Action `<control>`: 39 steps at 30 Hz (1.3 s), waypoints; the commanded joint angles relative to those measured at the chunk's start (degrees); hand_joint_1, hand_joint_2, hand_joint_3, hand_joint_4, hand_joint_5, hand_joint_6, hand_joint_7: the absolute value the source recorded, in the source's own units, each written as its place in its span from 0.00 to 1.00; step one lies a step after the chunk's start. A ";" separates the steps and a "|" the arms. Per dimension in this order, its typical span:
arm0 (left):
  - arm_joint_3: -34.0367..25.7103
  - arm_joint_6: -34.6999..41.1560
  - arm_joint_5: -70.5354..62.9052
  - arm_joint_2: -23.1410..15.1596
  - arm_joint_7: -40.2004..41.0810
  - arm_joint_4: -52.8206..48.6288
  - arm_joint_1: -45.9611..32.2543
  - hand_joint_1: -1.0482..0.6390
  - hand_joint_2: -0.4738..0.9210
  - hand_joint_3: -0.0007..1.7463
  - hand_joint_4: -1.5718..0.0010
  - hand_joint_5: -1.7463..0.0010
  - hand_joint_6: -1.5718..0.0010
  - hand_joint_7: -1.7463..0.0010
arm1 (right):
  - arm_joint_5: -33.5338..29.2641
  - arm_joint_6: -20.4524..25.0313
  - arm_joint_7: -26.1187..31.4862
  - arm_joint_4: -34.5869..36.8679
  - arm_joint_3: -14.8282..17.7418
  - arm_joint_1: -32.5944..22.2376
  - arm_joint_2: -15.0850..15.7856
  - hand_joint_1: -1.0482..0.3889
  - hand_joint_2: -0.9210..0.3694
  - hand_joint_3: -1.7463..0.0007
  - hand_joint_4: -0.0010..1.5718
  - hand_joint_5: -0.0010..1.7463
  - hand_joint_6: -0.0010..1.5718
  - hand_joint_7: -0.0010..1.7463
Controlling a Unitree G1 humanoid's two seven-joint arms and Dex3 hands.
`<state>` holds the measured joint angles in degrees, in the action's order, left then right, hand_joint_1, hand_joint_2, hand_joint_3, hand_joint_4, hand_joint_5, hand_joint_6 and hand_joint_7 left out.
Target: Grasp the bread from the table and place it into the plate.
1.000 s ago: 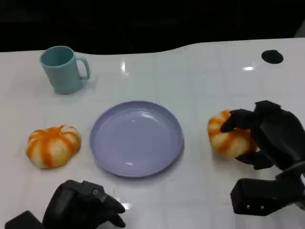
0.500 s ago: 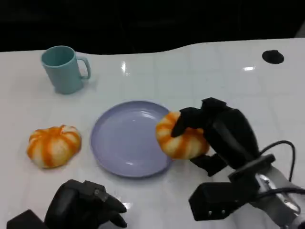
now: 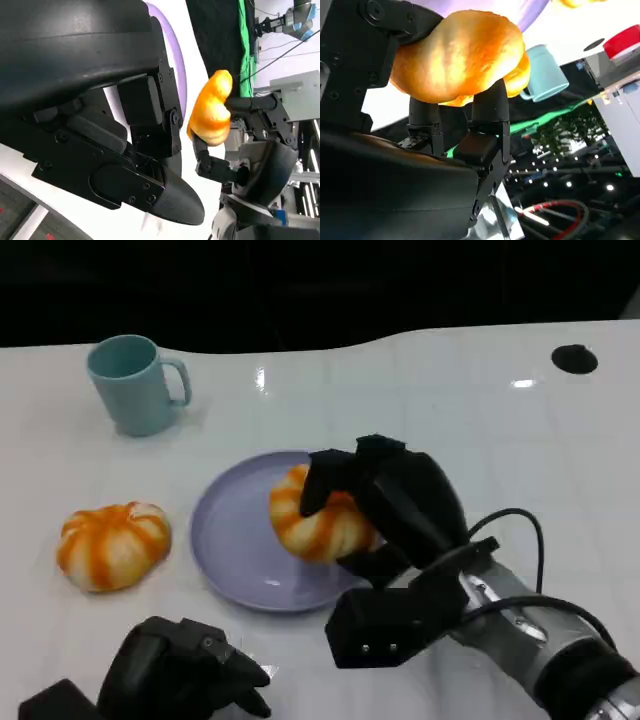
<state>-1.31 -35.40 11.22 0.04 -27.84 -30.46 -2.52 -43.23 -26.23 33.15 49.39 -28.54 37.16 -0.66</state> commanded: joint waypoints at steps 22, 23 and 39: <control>-0.24 0.78 -0.06 -0.52 0.56 0.63 -0.25 0.00 0.97 0.00 0.08 0.62 0.00 0.86 | 1.79 6.01 -15.74 -11.34 -1.15 -3.06 4.48 0.44 0.00 0.97 0.08 0.23 0.28 0.00; -0.27 0.71 0.03 -0.51 0.45 0.51 -0.20 0.00 0.97 0.00 0.08 0.62 0.00 0.86 | 2.29 5.96 -16.88 -12.99 -0.84 -3.96 5.09 0.44 0.00 0.98 0.08 0.23 0.28 0.00; -0.45 0.51 -0.18 -0.52 0.61 -0.15 0.46 0.00 0.98 0.00 0.07 0.62 0.00 0.86 | 15.83 -3.13 -25.93 -34.21 8.62 -21.29 14.36 0.54 0.01 0.99 0.21 0.32 0.36 0.04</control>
<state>-1.43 -35.02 11.23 0.31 -27.85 -30.54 -2.13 -29.97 -27.12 7.65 17.87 -22.25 18.53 11.93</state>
